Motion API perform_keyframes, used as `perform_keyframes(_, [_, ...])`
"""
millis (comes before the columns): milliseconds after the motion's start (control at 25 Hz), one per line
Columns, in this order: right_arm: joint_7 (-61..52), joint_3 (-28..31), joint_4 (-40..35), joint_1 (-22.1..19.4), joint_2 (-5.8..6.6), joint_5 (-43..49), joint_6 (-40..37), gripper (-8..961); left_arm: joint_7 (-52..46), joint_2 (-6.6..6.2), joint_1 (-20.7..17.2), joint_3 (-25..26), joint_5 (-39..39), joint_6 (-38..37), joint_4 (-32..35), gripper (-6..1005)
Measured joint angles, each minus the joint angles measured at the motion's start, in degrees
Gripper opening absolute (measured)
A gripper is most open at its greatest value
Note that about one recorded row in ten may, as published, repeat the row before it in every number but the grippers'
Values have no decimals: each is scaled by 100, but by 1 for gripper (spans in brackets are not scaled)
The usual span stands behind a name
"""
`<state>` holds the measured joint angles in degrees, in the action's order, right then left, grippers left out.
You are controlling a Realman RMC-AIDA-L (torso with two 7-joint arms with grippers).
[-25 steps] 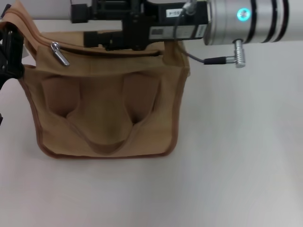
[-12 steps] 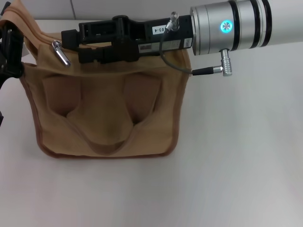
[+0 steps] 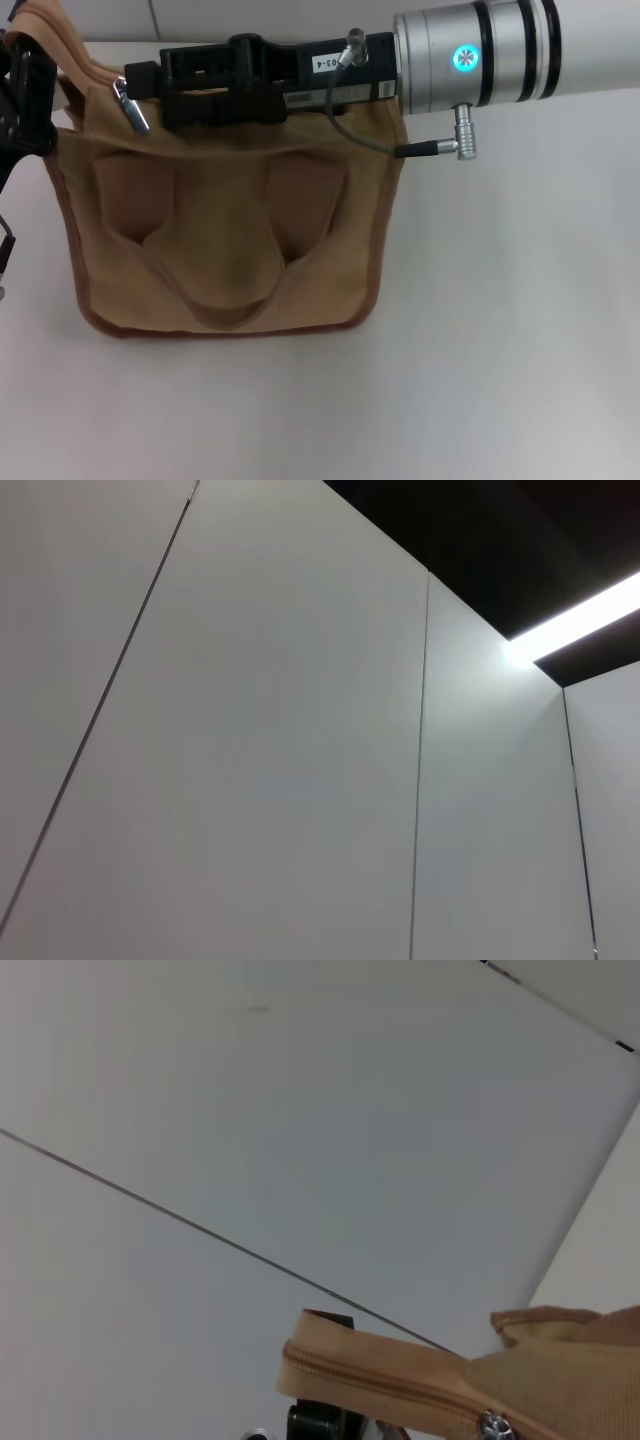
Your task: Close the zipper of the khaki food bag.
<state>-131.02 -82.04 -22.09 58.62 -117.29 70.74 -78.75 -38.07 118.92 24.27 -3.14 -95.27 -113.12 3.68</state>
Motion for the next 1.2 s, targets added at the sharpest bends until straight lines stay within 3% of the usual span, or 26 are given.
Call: perform_keyframes(1200, [262,-23,-13,224,-165,1,325,715,-38,17,192,-63,1,18,2,45])
